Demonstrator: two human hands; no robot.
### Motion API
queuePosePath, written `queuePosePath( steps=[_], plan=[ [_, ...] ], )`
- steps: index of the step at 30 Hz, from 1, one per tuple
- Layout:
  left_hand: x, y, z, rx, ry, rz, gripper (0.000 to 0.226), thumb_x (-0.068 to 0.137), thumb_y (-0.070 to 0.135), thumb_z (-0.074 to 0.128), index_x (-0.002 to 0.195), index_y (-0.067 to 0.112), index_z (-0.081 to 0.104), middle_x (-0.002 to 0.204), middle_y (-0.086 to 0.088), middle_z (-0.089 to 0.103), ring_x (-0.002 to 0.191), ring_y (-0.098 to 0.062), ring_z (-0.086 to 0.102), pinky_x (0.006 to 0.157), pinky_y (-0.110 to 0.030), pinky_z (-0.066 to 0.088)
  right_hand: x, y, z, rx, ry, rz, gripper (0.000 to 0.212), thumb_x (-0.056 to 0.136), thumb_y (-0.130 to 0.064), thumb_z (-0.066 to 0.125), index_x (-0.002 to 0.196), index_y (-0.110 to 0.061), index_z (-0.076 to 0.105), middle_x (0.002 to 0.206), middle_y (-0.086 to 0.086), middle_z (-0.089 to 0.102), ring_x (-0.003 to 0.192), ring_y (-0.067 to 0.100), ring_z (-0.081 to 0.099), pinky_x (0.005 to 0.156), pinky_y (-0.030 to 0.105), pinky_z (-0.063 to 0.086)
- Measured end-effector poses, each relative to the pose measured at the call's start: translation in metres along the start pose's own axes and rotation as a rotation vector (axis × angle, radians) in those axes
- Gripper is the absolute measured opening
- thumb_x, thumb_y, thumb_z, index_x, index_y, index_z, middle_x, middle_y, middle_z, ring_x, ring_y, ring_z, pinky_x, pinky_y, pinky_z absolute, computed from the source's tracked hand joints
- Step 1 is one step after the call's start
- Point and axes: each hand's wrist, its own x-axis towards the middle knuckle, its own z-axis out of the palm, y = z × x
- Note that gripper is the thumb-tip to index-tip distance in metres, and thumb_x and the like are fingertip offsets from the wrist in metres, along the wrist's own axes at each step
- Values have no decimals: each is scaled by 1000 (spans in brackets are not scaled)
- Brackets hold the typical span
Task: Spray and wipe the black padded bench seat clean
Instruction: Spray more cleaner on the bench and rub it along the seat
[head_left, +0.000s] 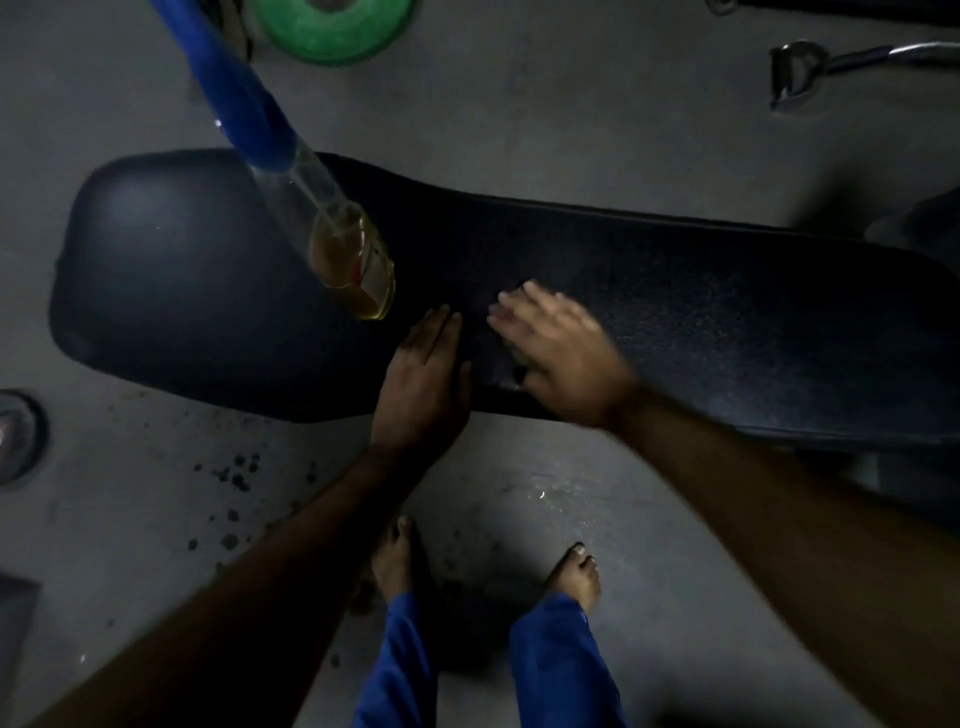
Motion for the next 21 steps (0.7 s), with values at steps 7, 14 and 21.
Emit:
queuePosePath(
  steps=[7,14,21],
  plan=[
    [-6,-12,-2,51,-25,23,50,95,22,46,140,-1,45,150,-20,39,141,-33,33,116,-40,20,27,-49,5,101,85,354,79,80,-33,47,156,-17,31,165,8,23,154,33,10,123,52,10],
    [-21,-15,-43,-255,203,-139,23,91,29,57,99,13,71,94,-2,71,87,-17,66,77,-25,49,49,-47,-4,79,159,671,81,83,-40,43,157,-12,26,165,14,20,153,38,10,123,53,10],
    [-28,-16,-89,-429,457,-499,22,82,31,71,78,19,53,78,3,57,72,-11,55,66,-34,50,46,-51,-10,135,65,480,78,89,-38,45,159,-16,19,168,8,13,155,29,6,125,47,13]
  ],
)
